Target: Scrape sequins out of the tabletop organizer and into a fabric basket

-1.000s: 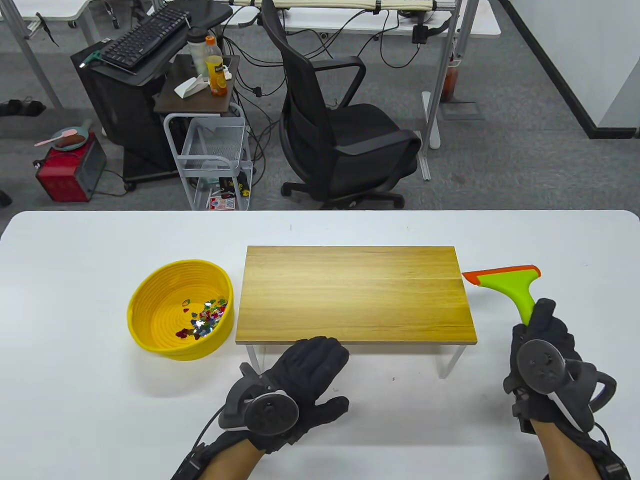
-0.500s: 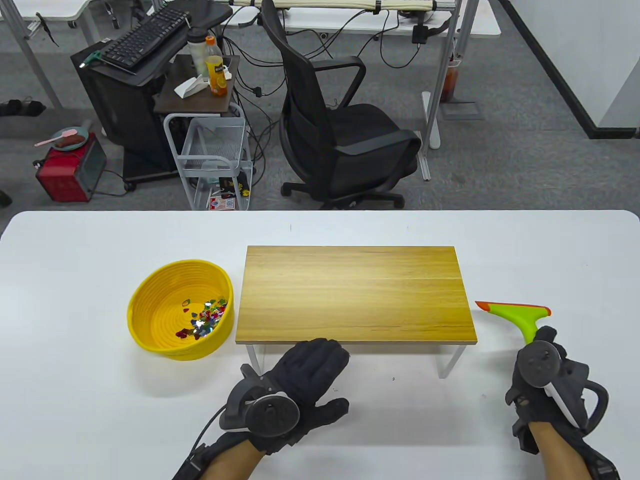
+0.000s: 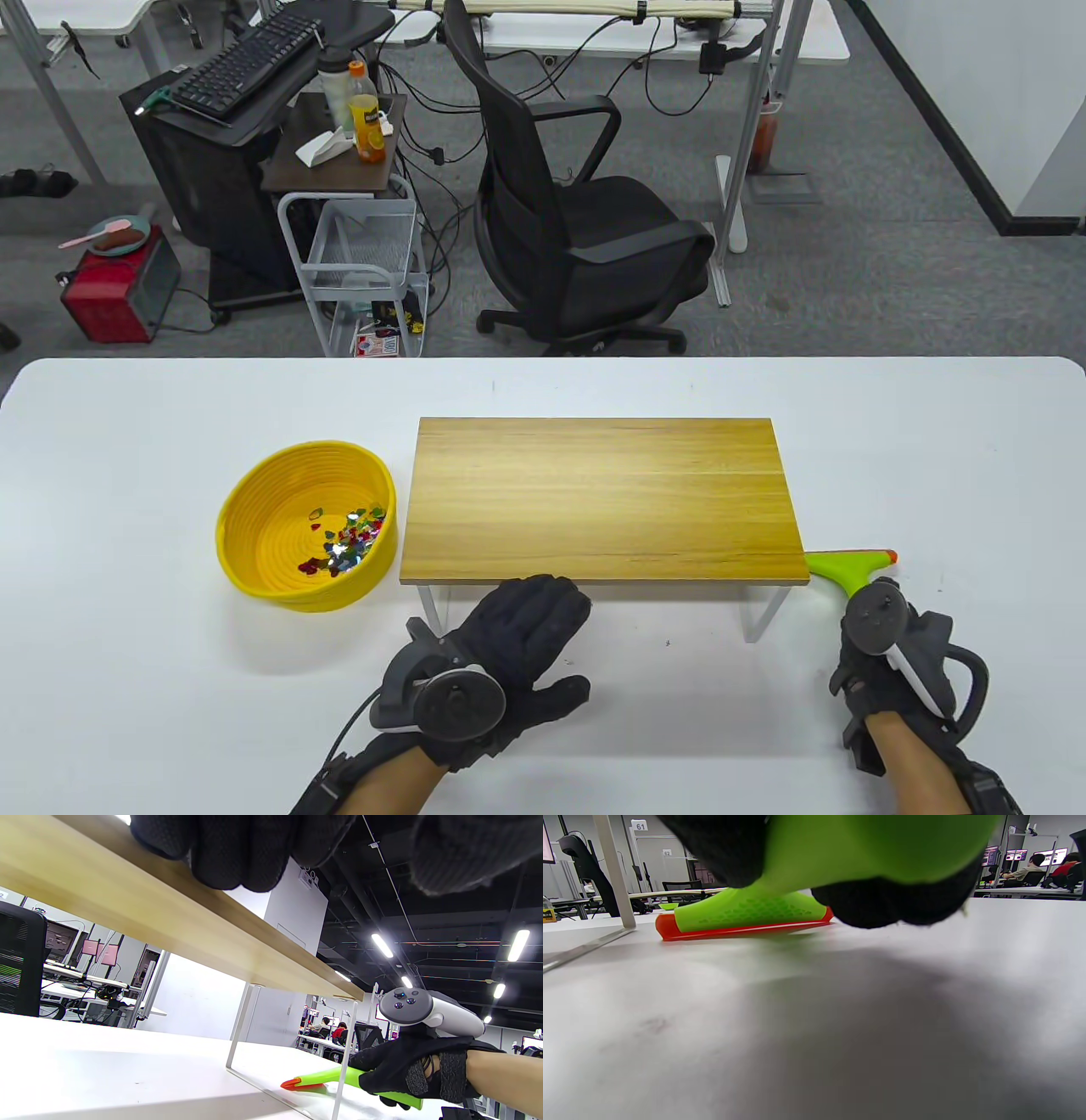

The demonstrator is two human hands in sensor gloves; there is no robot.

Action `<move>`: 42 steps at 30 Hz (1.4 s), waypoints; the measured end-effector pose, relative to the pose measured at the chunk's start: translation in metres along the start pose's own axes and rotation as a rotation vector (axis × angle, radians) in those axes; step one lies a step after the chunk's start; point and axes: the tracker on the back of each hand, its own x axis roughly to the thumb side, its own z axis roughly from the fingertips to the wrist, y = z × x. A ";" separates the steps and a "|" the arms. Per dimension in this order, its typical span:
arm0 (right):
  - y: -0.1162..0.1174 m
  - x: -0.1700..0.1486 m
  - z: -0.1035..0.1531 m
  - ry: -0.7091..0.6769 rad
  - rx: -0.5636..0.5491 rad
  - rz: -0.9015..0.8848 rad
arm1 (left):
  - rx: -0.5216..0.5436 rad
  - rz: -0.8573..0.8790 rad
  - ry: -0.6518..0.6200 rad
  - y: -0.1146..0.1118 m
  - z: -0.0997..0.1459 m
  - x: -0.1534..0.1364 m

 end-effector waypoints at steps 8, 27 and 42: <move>0.006 0.003 0.002 0.006 -0.025 0.070 | 0.002 -0.002 -0.001 0.000 0.000 0.000; -0.084 0.022 0.058 -0.217 -0.488 -0.063 | -0.003 -0.002 -0.027 -0.001 0.003 0.003; -0.093 0.103 0.130 -0.987 -0.557 -0.109 | -0.050 -0.029 -0.056 -0.010 0.005 0.010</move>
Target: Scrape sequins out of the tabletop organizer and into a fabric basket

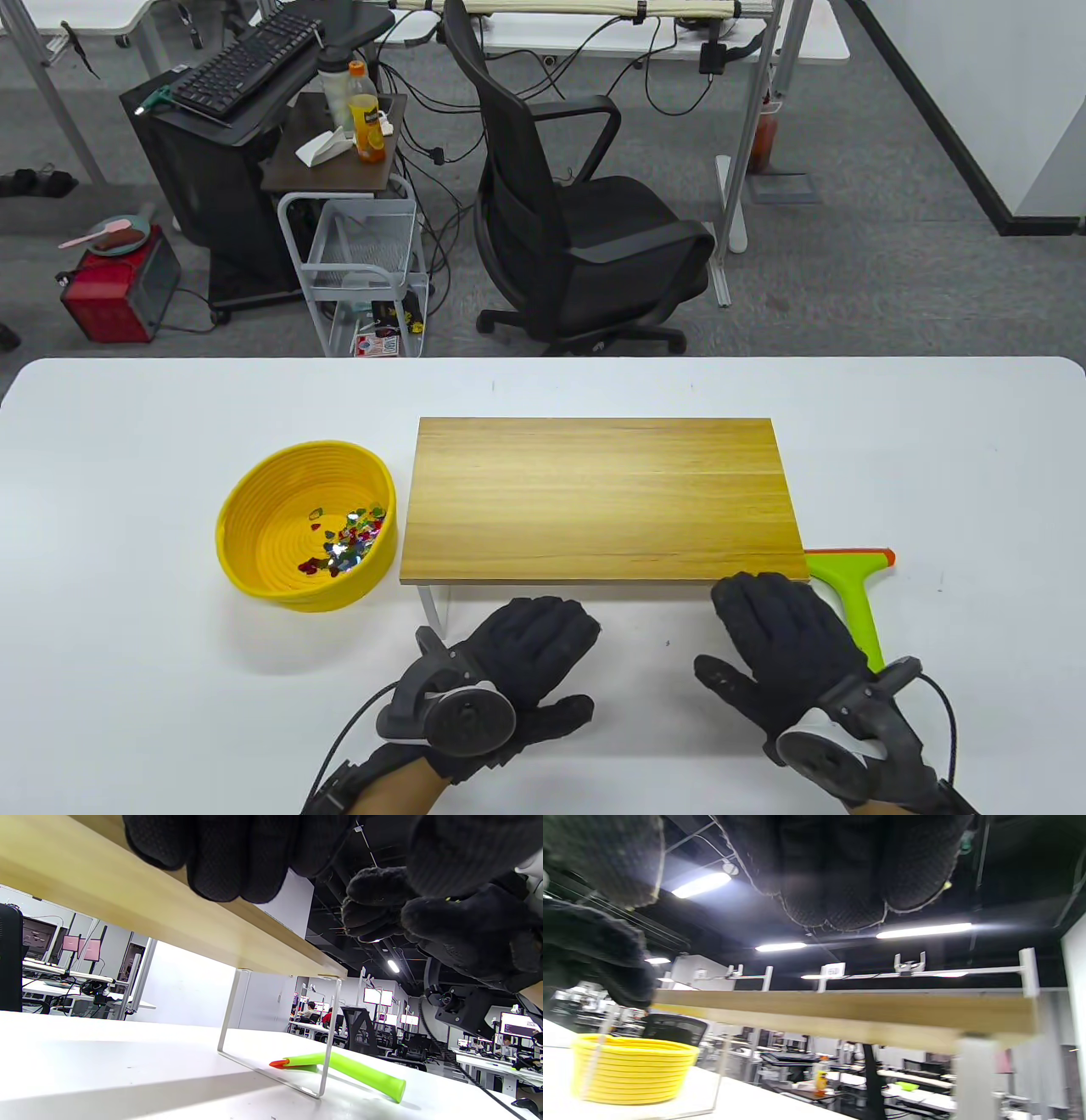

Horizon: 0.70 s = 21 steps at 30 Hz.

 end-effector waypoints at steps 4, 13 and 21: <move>0.013 0.012 -0.003 -0.079 0.006 -0.099 | -0.011 -0.012 -0.011 -0.001 0.001 0.001; 0.031 0.014 -0.005 -0.135 0.054 -0.197 | -0.028 -0.019 -0.008 -0.004 0.002 -0.002; 0.038 0.013 -0.005 -0.142 0.069 -0.226 | -0.035 -0.002 0.003 -0.005 0.002 -0.005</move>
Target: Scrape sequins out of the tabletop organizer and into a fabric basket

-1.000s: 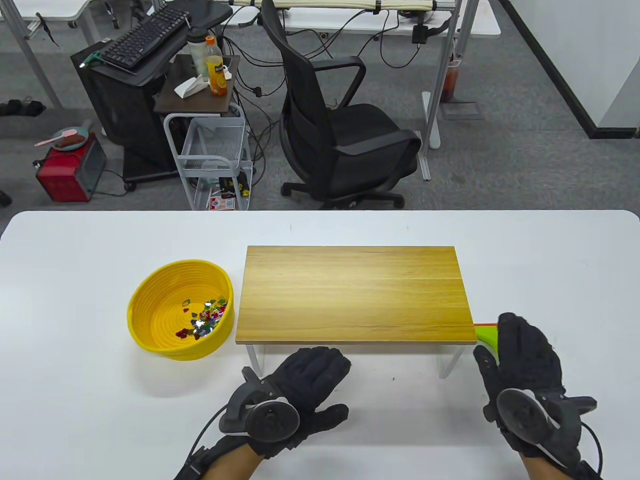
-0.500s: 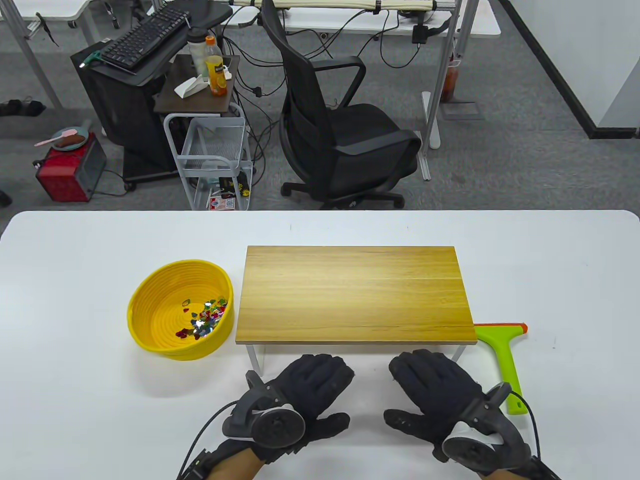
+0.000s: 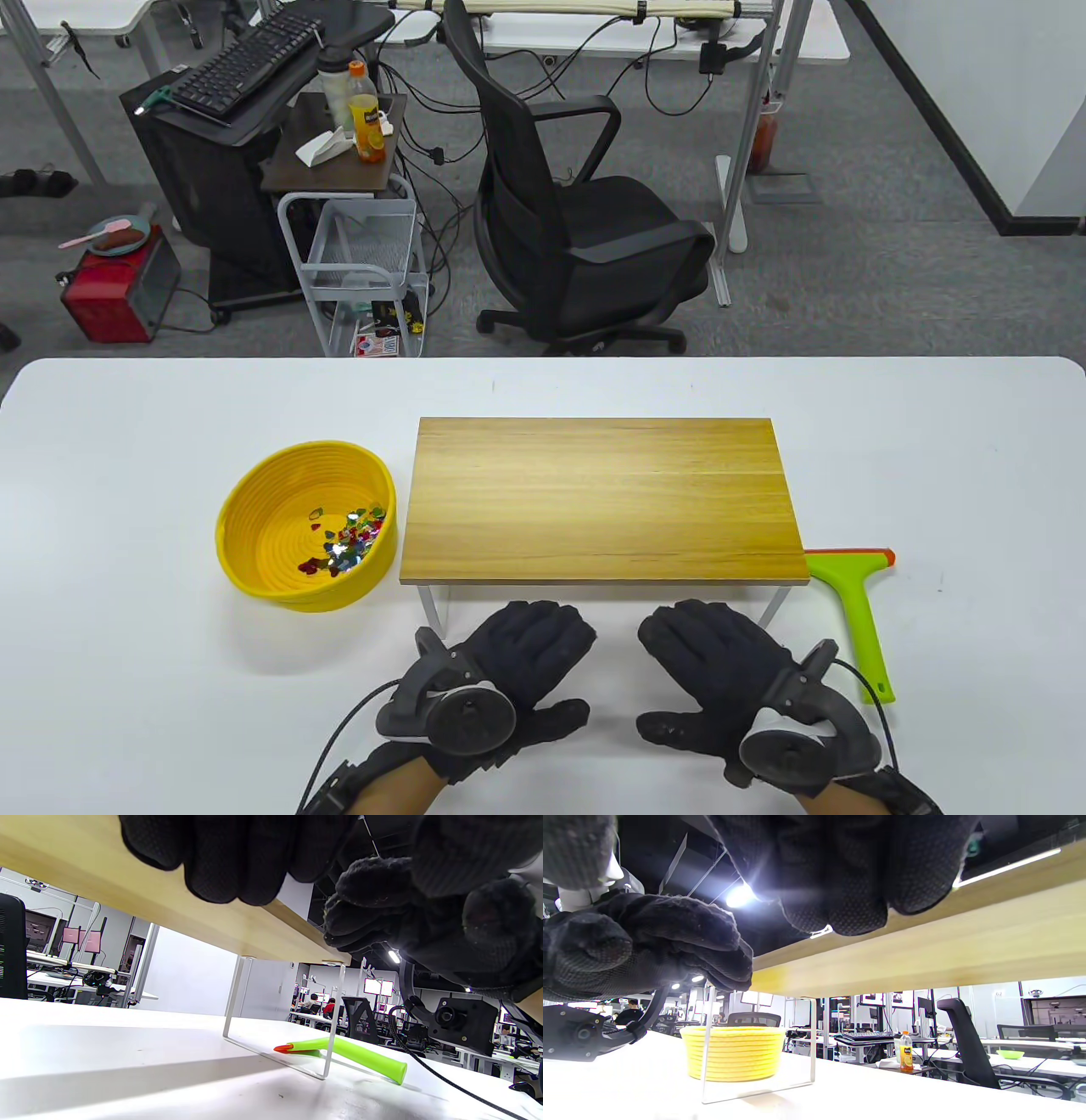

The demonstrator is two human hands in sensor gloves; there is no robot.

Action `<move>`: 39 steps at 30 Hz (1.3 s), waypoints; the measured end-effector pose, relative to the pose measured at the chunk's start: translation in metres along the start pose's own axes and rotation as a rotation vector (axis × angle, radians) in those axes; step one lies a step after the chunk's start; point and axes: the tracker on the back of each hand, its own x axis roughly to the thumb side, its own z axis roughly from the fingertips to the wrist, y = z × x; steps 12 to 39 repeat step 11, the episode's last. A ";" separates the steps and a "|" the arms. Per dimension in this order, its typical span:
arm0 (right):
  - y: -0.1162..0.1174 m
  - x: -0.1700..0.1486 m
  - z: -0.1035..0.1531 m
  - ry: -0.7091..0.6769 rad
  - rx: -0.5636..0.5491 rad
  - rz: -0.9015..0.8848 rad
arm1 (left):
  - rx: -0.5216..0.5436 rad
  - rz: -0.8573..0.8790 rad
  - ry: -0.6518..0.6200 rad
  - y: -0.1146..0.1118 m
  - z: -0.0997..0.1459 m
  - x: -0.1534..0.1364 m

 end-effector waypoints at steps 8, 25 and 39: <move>0.010 0.000 0.004 0.000 0.040 -0.010 | -0.010 -0.004 0.007 -0.006 0.000 0.000; 0.012 0.000 0.005 0.000 0.046 -0.009 | -0.021 -0.005 0.000 -0.009 0.000 0.001; 0.012 0.000 0.005 0.000 0.046 -0.009 | -0.021 -0.005 0.000 -0.009 0.000 0.001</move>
